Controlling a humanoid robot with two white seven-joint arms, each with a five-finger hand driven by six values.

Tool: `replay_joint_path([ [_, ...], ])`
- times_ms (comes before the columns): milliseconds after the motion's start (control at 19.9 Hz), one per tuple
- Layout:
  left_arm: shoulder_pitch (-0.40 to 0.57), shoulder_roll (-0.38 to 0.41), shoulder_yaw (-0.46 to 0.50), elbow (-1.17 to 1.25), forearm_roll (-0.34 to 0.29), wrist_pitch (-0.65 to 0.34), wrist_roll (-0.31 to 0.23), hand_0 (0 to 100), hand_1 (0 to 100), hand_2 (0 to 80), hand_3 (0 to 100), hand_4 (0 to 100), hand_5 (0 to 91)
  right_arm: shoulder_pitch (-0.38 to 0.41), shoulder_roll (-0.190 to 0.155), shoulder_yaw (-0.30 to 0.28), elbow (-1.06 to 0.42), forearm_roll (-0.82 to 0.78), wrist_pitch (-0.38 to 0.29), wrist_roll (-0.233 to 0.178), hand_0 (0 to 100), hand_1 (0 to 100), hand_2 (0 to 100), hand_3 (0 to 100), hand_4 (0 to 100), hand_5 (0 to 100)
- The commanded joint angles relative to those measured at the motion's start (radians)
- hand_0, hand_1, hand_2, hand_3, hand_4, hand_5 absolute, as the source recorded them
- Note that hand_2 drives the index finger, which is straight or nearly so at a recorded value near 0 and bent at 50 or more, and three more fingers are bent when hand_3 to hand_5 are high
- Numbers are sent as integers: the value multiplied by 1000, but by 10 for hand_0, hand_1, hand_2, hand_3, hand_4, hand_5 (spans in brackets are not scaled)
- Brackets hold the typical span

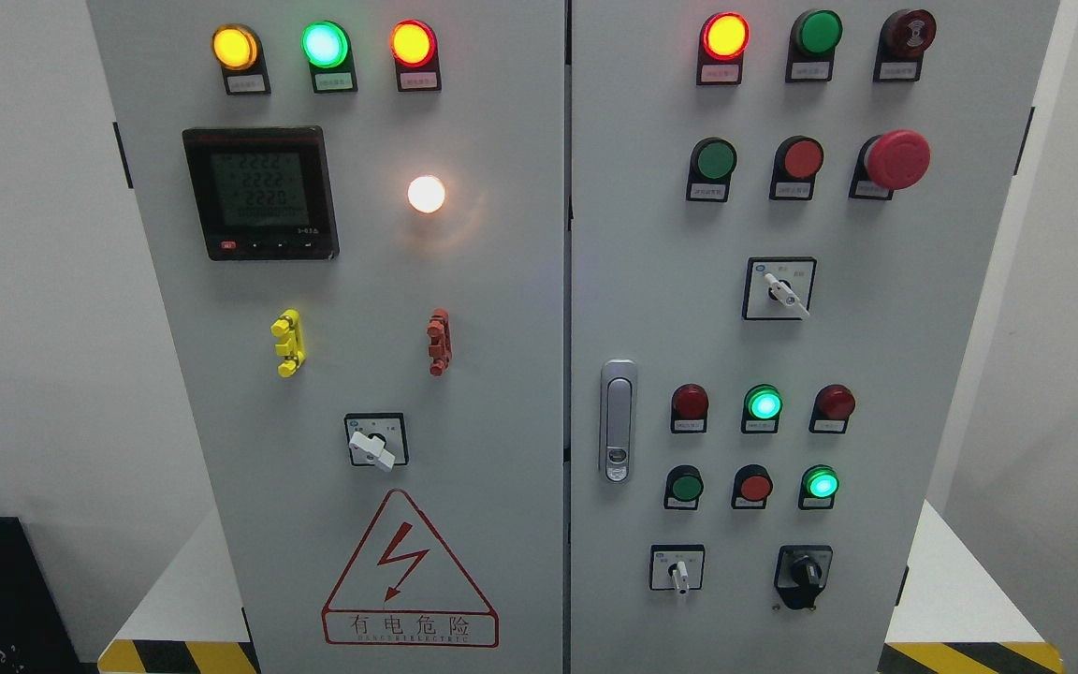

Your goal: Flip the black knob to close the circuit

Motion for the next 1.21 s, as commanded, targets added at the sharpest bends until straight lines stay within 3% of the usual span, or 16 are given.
replay_joint_path([
  [0, 0, 1, 11, -1, 8, 0, -1, 0, 0, 0, 46, 22, 0, 195, 33, 58, -550, 8, 3, 79, 0, 0, 0, 0, 0, 0],
  [50, 0, 0, 11, -1, 8, 0, -1, 0, 0, 0, 46, 22, 0, 228, 34, 69, -653, 6, -4, 105, 0, 0, 0, 0, 0, 0],
  [201, 0, 0, 12, -1, 8, 0, -1, 0, 0, 0, 46, 23, 0, 292, 60, 67, -916, 5, -27, 108, 0, 0, 0, 0, 0, 0],
  [351, 0, 1, 11, -1, 8, 0, -1, 0, 0, 0, 46, 23, 0, 326, 96, 57, -1078, 8, -212, 108, 0, 0, 0, 0, 0, 0],
  [452, 0, 0, 11, -1, 8, 0, -1, 0, 0, 0, 46, 23, 0, 372, 99, 57, -1190, 12, -331, 113, 0, 0, 0, 0, 0, 0],
  [603, 0, 0, 11, -1, 8, 0, -1, 0, 0, 0, 46, 22, 0, 462, 85, 57, -1379, 11, -412, 118, 0, 0, 0, 0, 0, 0],
  [753, 0, 0, 11, -1, 8, 1, -1, 0, 0, 0, 45, 22, 0, 489, 74, 58, -1487, 12, -480, 118, 0, 0, 0, 1, 0, 0],
  [954, 0, 0, 11, -1, 8, 1, -1, 0, 0, 0, 45, 22, 0, 486, 82, 54, -1649, 32, -494, 111, 0, 0, 0, 39, 1, 0],
  [1054, -2, 1, 12, 1, 8, 0, -1, 0, 0, 0, 45, 22, 0, 470, 83, 2, -1708, 139, -492, 110, 0, 0, 0, 68, 31, 0],
  [1155, 0, 0, 11, 1, 8, 1, -1, 0, 0, 0, 45, 21, 0, 417, 83, -86, -1734, 349, -494, 105, 0, 1, 0, 153, 92, 0],
])
